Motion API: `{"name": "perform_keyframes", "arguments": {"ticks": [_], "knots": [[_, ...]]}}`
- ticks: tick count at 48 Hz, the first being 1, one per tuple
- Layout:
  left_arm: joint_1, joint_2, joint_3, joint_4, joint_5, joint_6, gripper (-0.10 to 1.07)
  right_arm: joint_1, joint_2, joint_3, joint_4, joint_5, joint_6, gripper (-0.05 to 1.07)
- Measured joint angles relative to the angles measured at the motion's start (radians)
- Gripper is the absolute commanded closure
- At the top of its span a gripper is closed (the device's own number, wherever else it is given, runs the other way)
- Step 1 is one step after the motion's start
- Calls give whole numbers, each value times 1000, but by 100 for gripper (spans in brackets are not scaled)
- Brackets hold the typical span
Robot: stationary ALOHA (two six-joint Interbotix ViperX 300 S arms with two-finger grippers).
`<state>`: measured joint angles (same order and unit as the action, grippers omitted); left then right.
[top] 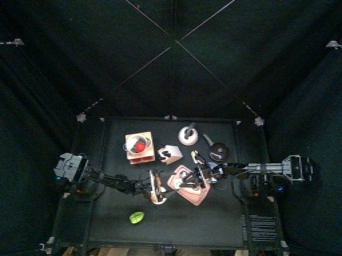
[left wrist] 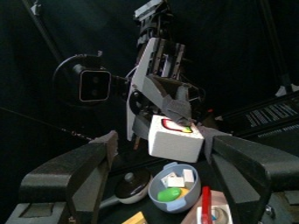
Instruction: Place white sushi piece in bowl
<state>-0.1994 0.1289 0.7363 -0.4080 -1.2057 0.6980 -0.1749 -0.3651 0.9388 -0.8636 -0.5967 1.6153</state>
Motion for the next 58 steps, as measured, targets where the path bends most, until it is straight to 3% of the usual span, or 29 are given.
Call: {"name": "perform_keyframes", "arguments": {"ticks": [11, 17, 24, 29, 34, 41, 58], "knots": [[-71, -43, 51, -127, -2, -2, -6, 3, -103, 114, 23, 173, 3, 48], [-109, -63, 77, -196, 0, 0, -6, 6, -181, 173, 66, 410, 5, 48], [-118, -63, 101, -265, -2, -2, -6, 34, -273, 199, 106, 765, 5, 47], [-124, -63, 104, -276, -2, -3, -6, 84, -308, 201, 132, 996, 5, 47], [-140, -63, 104, -278, -2, -2, -6, 152, -307, 201, 153, 1150, 5, 47], [-144, -63, 107, -279, -2, -2, -6, 210, -299, 199, 156, 1229, 5, 45], [-144, -63, 115, -310, -2, -2, -6, 212, -293, 199, 149, 1330, 5, 31]]}}
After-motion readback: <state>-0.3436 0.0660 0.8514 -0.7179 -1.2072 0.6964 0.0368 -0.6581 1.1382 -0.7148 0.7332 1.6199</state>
